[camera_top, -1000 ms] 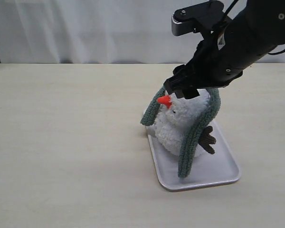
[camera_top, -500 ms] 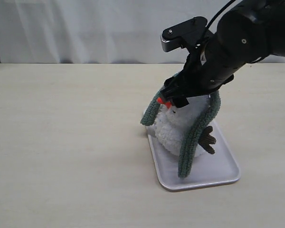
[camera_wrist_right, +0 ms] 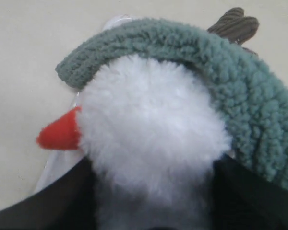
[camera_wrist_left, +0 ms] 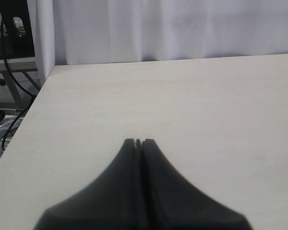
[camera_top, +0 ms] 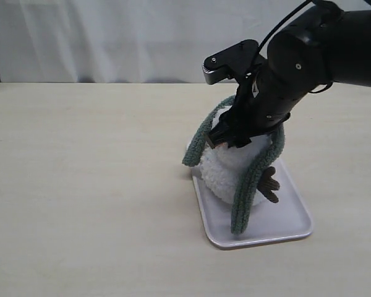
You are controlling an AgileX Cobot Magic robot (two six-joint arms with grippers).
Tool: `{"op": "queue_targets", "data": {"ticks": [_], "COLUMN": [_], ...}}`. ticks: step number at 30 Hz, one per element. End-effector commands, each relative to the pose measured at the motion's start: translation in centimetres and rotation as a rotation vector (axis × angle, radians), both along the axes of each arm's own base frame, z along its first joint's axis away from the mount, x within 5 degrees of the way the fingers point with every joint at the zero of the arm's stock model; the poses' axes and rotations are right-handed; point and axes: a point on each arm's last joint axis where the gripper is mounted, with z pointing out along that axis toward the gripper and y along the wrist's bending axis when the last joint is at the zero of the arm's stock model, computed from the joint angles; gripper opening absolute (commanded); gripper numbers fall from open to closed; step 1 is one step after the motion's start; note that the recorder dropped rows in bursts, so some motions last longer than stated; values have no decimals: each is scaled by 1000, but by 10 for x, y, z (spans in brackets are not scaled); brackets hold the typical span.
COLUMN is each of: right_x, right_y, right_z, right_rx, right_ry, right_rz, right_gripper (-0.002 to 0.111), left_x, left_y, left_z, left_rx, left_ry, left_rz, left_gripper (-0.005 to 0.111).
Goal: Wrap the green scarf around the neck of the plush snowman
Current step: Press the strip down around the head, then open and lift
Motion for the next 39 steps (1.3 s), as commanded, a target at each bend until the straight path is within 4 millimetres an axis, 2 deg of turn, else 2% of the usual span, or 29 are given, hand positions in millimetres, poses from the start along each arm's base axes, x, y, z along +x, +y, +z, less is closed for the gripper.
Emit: {"op": "queue_targets", "data": {"ticks": [1,3,8,12,16,19,24,27,32,34,36,39], "right_x": [-2,-4,-14,-22,-21,-19,-19,-17,-17,-18,-20,-26], "right_y": [4,8,24,29,29,30,30,27,23,22,22,18], "right_z": [-5,-5,-5,-6,-5,-4,-4,-5,-2,2,6,18], "right_rx": [-13,-3,5,-109,-181,-207,-176,-194,-188,-176,-154,-127], "right_ry": [46,62,68,12,-41,-80,-61,-41,-24,-29,-32,-33], "right_rz": [112,207,643,1120,1272,1304,1233,1184,1087,1062,1023,973], "right_gripper": [16,4,4,4,4,4,6,19,53,62,67,68], "left_x": [0,0,0,0,0,0,0,0,0,0,0,0], "left_y": [0,0,0,0,0,0,0,0,0,0,0,0], "left_z": [0,0,0,0,0,0,0,0,0,0,0,0], "left_rx": [-12,-12,-10,-10,-10,-10,-10,-10,-12,-12,-12,-12], "left_ry": [-10,-10,-10,-10,-10,-10,-10,-10,-10,-10,-10,-10], "left_rz": [6,6,6,6,6,6,6,6,6,6,6,6], "left_gripper": [0,0,0,0,0,0,0,0,0,0,0,0]}}
